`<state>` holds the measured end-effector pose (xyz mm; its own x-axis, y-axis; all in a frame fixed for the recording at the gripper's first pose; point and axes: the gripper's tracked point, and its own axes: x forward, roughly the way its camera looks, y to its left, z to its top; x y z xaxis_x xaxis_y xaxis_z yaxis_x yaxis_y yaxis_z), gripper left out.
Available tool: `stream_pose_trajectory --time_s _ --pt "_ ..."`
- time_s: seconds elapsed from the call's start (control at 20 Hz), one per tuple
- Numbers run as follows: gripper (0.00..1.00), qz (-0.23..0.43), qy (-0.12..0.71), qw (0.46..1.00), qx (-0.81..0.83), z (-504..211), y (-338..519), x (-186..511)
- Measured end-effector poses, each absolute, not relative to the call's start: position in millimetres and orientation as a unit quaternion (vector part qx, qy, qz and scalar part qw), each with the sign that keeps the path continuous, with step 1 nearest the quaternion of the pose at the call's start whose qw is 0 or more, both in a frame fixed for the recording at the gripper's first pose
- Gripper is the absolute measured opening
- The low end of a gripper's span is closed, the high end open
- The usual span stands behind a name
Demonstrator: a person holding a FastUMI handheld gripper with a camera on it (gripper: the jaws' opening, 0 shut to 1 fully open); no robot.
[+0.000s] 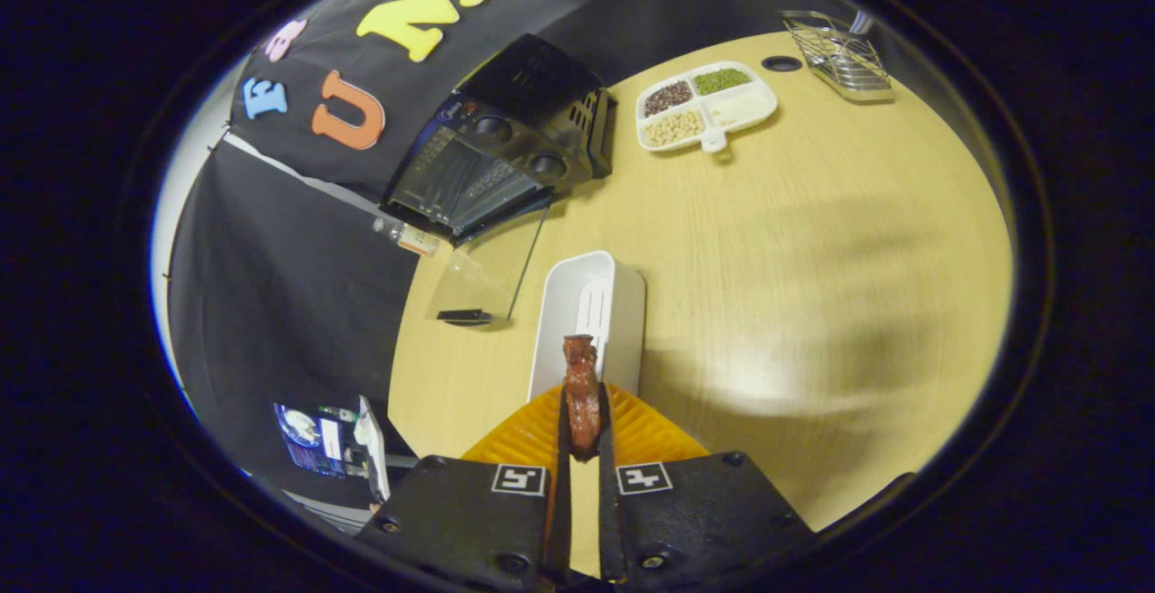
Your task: Open the toaster oven, put the food inside, and close the toaster oven door.
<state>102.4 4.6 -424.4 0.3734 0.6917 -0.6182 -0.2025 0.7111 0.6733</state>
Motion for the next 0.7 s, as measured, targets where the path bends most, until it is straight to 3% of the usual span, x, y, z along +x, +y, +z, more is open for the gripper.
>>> stream_pose_trajectory --time_s 0.25,0.7 --pt "0.14 0.285 0.453 0.801 0.267 -406 1 104" --pt "0.14 0.206 0.359 0.850 0.325 -319 12 120"
